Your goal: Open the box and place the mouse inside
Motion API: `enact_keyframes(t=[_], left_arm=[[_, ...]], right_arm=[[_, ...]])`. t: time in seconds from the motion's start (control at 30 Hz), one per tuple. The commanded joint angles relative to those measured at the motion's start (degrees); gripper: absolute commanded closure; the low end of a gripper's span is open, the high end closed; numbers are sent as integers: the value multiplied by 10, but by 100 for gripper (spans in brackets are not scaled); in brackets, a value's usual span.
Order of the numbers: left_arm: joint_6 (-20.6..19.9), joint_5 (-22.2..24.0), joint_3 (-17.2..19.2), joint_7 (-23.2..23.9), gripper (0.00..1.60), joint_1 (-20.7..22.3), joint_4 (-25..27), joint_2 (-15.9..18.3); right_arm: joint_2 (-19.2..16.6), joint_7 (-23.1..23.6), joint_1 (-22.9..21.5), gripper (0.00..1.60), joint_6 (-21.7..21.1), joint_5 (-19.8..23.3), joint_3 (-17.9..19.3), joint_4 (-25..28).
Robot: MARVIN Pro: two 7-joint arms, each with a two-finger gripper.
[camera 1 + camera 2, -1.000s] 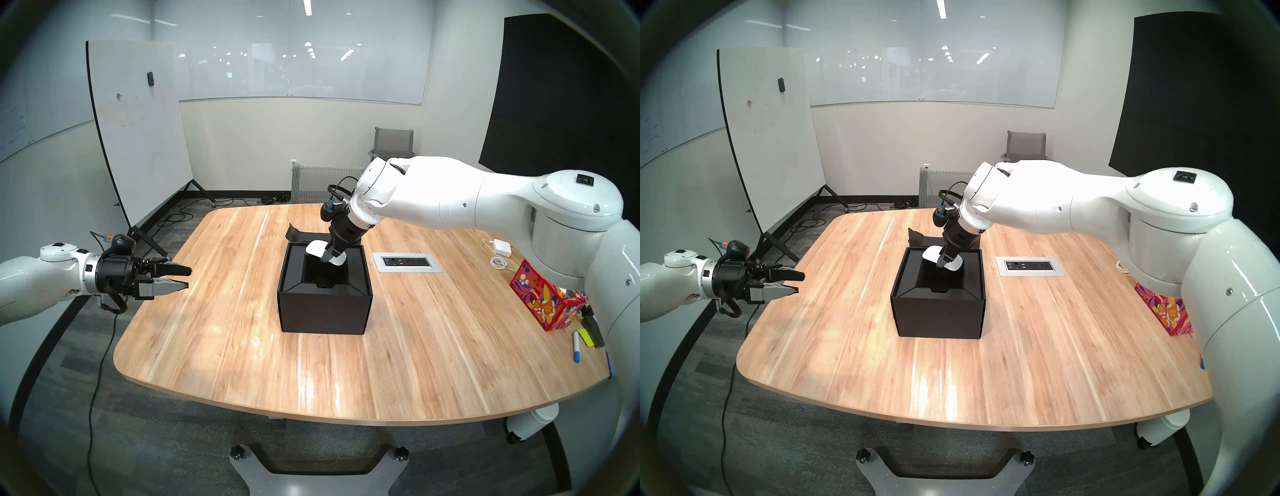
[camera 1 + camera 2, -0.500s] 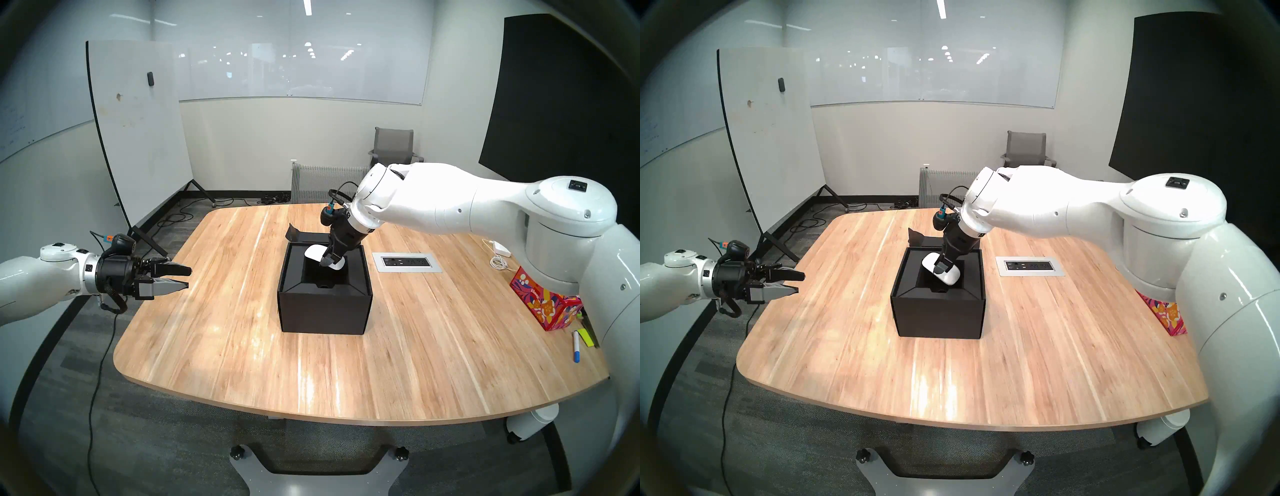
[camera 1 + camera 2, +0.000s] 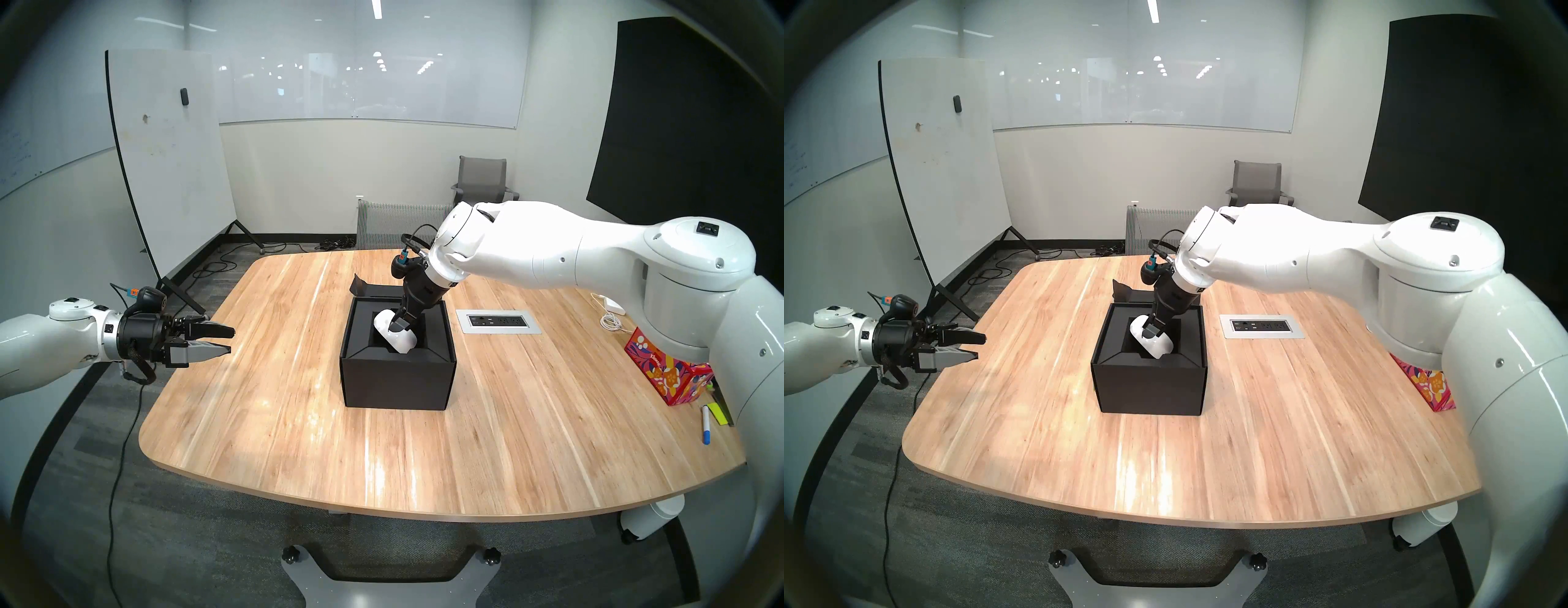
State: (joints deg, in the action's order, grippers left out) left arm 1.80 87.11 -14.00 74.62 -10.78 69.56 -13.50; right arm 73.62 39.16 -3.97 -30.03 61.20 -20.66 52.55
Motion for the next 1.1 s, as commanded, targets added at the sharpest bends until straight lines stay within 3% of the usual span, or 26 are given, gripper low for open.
enact_keyframes(t=[0.0,1.07], left_arm=[[0,4,6,0,0,7,1,-1],[0,4,6,0,0,7,1,-1]], right_arm=[[-25,-20,-42,0,-31,-2,6,38],[-124,-144,-100,3,-199,22,36,237]])
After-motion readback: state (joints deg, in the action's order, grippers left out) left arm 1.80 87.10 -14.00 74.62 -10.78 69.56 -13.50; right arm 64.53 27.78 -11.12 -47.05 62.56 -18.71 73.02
